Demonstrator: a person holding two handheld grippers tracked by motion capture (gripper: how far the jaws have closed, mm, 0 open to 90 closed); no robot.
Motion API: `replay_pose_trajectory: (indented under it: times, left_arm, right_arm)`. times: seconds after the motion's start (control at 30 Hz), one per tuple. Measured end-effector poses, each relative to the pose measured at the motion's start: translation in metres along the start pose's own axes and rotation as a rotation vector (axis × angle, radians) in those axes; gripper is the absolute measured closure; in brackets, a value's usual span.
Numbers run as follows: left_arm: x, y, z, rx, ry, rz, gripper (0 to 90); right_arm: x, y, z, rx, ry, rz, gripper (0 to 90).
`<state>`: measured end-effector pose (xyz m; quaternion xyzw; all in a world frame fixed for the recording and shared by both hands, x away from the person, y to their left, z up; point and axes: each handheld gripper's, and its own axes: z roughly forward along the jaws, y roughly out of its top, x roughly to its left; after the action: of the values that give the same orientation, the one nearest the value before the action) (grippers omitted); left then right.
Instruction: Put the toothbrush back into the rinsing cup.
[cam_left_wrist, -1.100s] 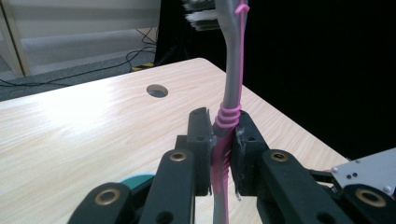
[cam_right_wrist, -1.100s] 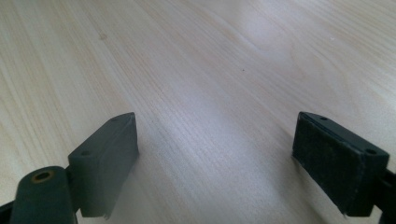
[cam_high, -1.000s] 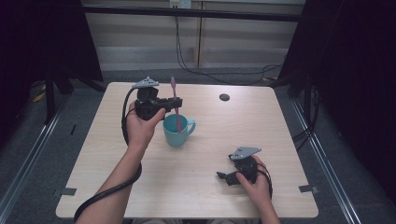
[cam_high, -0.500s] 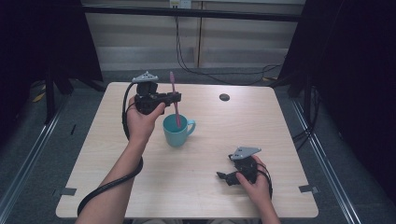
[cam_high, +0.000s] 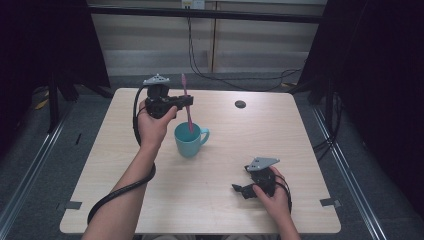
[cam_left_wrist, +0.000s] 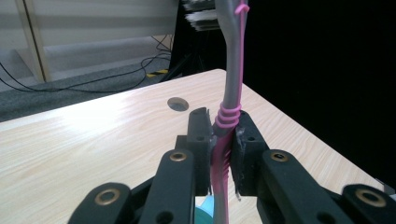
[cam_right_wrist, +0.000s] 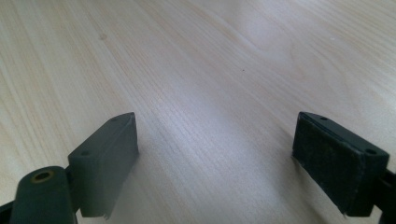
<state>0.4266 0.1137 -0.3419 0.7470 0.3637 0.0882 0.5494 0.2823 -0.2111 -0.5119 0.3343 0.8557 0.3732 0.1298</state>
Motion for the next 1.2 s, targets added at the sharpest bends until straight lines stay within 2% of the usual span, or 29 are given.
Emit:
replay_pose_trajectory:
  times: [0.07, 0.5, 0.63, 0.8, 1.2]
  left_arm:
    - [0.001, 0.000, 0.002, -0.005, 0.002, -0.007, 80.3]
    - [0.008, -0.013, 0.009, 0.014, 0.036, 0.016, 80.2]
    - [0.007, -0.019, 0.011, 0.009, 0.038, 0.007, 80.2]
    - [0.006, -0.022, 0.012, 0.014, 0.046, 0.023, 80.2]
    - [0.008, -0.034, 0.018, 0.032, 0.055, 0.010, 80.1]
  right_arm:
    - [0.000, 0.000, 0.000, 0.000, 0.000, 0.000, 13.8]
    - [0.000, 0.000, 0.000, 0.000, 0.000, -0.002, 13.8]
    - [0.000, 0.000, 0.000, 0.000, 0.000, -0.002, 13.8]
    - [0.000, 0.000, 0.000, 0.000, 0.001, -0.003, 13.8]
    - [0.000, 0.000, 0.000, 0.000, 0.003, -0.005, 13.8]
